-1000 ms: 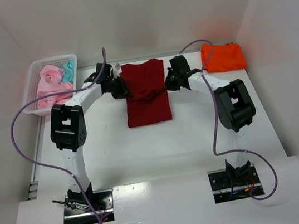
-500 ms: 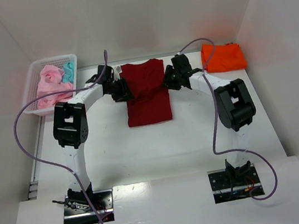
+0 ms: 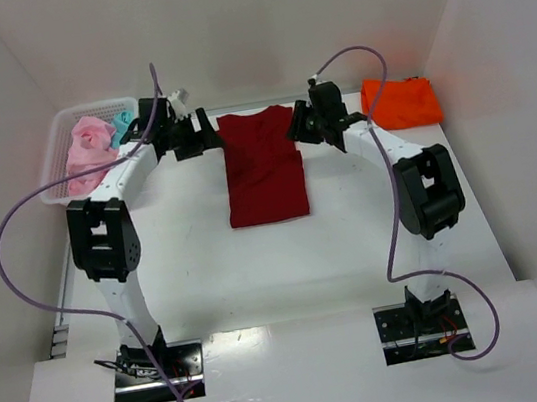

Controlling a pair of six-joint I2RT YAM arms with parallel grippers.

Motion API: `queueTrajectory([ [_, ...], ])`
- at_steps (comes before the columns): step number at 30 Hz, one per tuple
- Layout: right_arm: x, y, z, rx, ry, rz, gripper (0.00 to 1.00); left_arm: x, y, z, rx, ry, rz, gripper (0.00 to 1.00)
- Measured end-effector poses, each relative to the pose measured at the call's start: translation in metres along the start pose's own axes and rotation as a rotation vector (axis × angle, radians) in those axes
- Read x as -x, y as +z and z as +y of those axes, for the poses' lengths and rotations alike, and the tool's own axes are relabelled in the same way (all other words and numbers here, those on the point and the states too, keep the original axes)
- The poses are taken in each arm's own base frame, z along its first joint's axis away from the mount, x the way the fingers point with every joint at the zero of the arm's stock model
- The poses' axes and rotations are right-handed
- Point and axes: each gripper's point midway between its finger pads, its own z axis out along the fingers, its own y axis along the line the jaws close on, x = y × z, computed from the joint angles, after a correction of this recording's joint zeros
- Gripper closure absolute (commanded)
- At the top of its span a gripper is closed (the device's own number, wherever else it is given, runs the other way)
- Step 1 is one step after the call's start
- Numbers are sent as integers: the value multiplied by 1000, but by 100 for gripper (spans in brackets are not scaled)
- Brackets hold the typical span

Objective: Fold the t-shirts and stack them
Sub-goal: Fold the folded rectangular tshirt in 1/3 of the way

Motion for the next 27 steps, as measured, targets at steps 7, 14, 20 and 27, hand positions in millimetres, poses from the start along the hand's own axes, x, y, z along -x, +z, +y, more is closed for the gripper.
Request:
queueTrajectory([
  [7,-20,2,-13,-9,-41,28,85,-11,-24,-38,-169,75,-31,12],
  [14,-41,18,-28,-33,-46,73,85,-52,2,-47,-218,105,80,14],
  [20,-62,37,-43,-63,-43,119,83,-71,24,-40,-206,90,139,14],
  [27,-67,56,-54,-98,-48,127,82,-62,44,-30,-184,84,138,14],
])
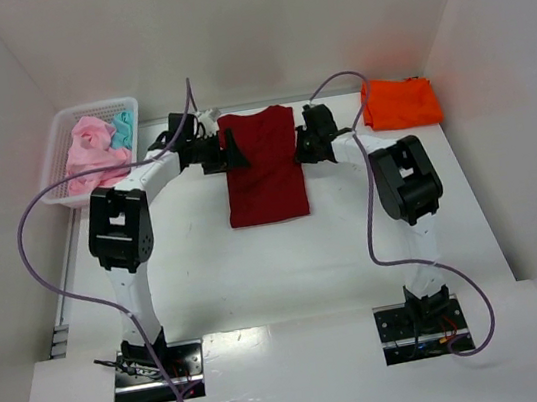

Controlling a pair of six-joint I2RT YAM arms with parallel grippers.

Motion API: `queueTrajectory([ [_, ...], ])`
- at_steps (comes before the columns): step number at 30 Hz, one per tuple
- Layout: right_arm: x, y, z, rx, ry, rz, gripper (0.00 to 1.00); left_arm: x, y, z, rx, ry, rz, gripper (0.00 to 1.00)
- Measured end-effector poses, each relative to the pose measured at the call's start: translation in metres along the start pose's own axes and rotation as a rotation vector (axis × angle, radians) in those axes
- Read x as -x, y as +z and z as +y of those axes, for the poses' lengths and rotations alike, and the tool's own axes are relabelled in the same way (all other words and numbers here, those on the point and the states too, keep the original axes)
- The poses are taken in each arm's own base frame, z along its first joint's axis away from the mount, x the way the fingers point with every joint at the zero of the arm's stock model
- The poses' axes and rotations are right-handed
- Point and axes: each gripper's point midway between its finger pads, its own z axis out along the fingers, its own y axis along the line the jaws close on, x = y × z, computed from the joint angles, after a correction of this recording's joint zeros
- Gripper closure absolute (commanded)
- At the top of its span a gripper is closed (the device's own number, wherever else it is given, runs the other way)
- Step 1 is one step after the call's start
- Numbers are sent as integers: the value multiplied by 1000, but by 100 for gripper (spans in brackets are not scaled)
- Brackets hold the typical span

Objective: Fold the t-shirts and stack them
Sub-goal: Fold the folded rectangular tshirt in 1/3 of the way

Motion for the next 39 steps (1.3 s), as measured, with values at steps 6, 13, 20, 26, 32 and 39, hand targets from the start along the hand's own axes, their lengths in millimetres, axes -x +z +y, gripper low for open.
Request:
queueTrajectory([
  [6,26,2,-2,-9,8,-59,81,11,12,10,25,3,-12,14],
  [13,43,-2,-4,0,28,-94,76,14,10,27,75,-25,-28,14],
  [20,16,-29,-11,-3,46,-63,72,19,7,47,125,-58,-51,20],
  [26,15,-44,-10,6,53,-82,72,12,17,59,154,-94,-42,28],
  [32,3,-42,-15,-3,72,-60,71,8,25,66,155,-105,-39,43],
  [39,3,-42,-12,12,82,-58,71,2,34,72,148,-132,-29,62],
])
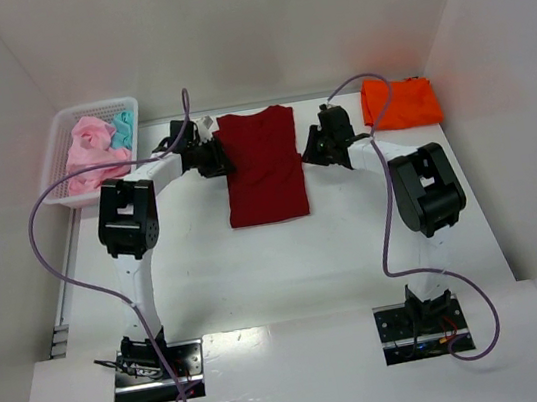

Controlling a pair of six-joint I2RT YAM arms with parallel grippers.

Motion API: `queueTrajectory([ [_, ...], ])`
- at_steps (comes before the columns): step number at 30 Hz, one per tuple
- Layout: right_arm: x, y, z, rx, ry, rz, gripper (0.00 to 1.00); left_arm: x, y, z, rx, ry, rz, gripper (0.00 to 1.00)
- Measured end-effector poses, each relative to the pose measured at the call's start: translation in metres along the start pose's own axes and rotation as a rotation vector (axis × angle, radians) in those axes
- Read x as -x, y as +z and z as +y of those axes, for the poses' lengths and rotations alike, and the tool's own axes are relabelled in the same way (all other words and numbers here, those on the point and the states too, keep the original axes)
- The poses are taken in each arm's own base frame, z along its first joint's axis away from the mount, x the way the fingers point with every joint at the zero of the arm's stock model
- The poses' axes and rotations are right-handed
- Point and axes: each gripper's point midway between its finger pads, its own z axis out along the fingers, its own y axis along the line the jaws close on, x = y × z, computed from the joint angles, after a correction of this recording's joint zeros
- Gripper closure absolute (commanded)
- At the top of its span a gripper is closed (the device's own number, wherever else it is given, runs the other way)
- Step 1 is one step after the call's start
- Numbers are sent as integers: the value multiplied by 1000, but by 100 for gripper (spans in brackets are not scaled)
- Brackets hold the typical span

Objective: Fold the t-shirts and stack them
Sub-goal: Fold the folded rectangular tshirt in 1/3 of the way

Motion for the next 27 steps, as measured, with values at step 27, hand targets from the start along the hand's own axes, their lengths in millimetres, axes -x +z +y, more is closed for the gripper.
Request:
queueTrajectory([
  [27,-11,10,3,31,35,34,65,4,-12,1,-18,-7,-13,98],
])
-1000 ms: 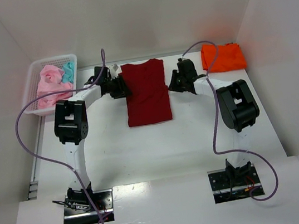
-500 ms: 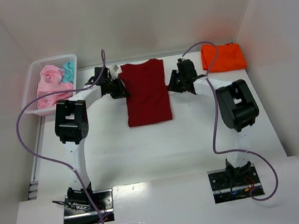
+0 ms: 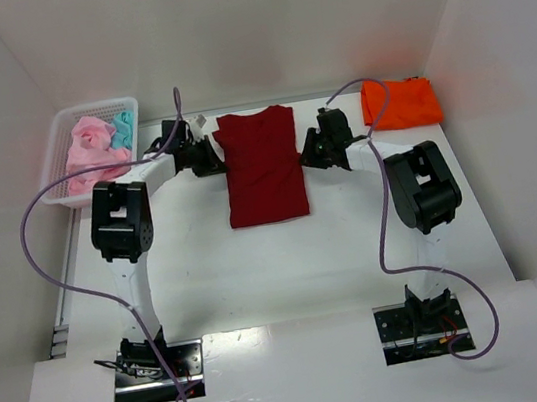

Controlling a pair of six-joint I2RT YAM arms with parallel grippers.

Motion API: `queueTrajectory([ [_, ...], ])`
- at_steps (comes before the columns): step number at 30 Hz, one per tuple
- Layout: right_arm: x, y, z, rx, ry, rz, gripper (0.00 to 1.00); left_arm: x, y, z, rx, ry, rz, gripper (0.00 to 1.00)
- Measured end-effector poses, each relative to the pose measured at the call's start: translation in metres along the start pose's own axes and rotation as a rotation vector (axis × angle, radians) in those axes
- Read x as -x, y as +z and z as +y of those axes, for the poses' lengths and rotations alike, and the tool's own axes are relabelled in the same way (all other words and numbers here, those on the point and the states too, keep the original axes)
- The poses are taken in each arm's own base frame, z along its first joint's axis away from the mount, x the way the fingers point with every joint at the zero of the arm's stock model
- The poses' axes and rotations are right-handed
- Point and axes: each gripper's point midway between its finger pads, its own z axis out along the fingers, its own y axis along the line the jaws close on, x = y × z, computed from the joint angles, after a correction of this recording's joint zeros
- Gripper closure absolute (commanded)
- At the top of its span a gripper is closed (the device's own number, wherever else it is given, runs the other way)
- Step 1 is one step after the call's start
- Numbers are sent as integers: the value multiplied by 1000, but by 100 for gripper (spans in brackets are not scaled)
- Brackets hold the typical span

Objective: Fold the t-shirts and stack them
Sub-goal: Fold the folded rectangular tshirt in 1/3 of the way

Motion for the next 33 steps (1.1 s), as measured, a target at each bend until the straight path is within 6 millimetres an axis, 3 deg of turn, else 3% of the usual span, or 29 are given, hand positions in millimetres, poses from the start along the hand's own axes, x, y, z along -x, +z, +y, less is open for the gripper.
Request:
queueTrajectory([
  [5,1,0,1,7,2,-2,65,7,-14,6,10,-9,-22,98],
  [8,1,0,2,9,2,-1,65,4,-14,10,15,-17,-16,88],
  [9,1,0,2,9,2,-1,65,2,-14,11,18,-20,-11,77],
  [12,1,0,2,11,2,-1,65,-1,-14,11,13,-23,0,64],
  [14,0,0,2,11,2,0,62,-2,-14,9,1,-21,5,47],
  [19,0,0,2,10,-1,1,55,-4,-15,6,-17,-21,16,30],
  [24,-9,-11,-2,3,-9,13,37,-8,-24,3,-11,-7,28,20],
  [26,-16,-23,-3,4,-13,27,27,-14,-39,-4,-8,-5,27,15],
  [27,-18,-30,-3,6,-15,31,15,-15,-48,-8,-6,-2,21,15],
  [29,-21,-45,0,20,-16,30,5,-17,-66,-18,-6,9,-1,12],
  [30,-21,-53,3,29,-15,25,0,-18,-77,-24,-8,13,-13,6],
  [31,-22,-60,4,37,-14,20,0,-19,-86,-29,-9,20,-24,0],
  [33,-28,-73,5,52,-13,17,0,-24,-100,-38,-10,30,-46,0],
])
